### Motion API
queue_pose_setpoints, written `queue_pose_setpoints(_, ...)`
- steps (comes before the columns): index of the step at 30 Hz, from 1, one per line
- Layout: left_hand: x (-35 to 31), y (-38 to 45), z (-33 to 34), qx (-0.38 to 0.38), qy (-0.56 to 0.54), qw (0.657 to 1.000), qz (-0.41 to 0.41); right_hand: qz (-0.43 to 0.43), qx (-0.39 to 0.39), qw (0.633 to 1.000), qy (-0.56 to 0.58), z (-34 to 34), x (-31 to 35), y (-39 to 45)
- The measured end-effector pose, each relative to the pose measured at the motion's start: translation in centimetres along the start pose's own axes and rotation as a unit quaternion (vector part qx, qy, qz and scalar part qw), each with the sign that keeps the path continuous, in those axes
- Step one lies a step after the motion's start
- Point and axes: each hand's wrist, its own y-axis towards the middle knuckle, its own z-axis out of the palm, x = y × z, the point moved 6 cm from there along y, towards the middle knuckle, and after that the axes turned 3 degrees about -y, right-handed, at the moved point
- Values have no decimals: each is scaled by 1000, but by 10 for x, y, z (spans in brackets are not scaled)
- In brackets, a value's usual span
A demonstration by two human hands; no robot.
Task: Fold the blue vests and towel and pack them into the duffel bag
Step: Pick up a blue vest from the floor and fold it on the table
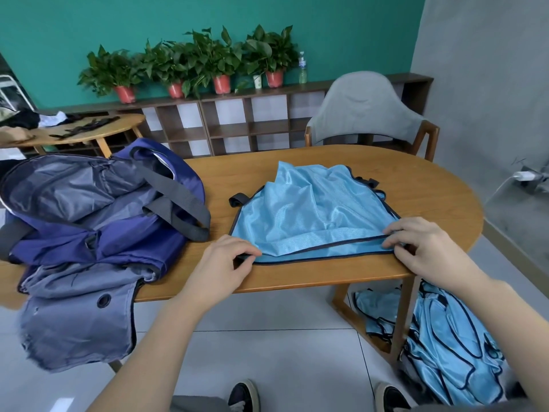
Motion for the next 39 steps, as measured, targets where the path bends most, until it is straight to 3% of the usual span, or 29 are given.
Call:
queue_pose_setpoints(8, 14, 9, 1, 31, 36, 995, -87, 10, 9, 1000, -5, 7, 1, 1)
queue_pose_setpoints(24, 11, 15, 4, 36, 93, 995, -31, 56, 7, 998, 37, 7, -3, -3)
queue_pose_setpoints(32, -1, 33, -1, 109, 159, 979, -59, 60, 6, 997, 37, 8, -2, -3)
queue_pose_setpoints(39, 9, 29, 1, 60, 92, 990, -84, 53, 3, 998, 35, 7, -2, -2)
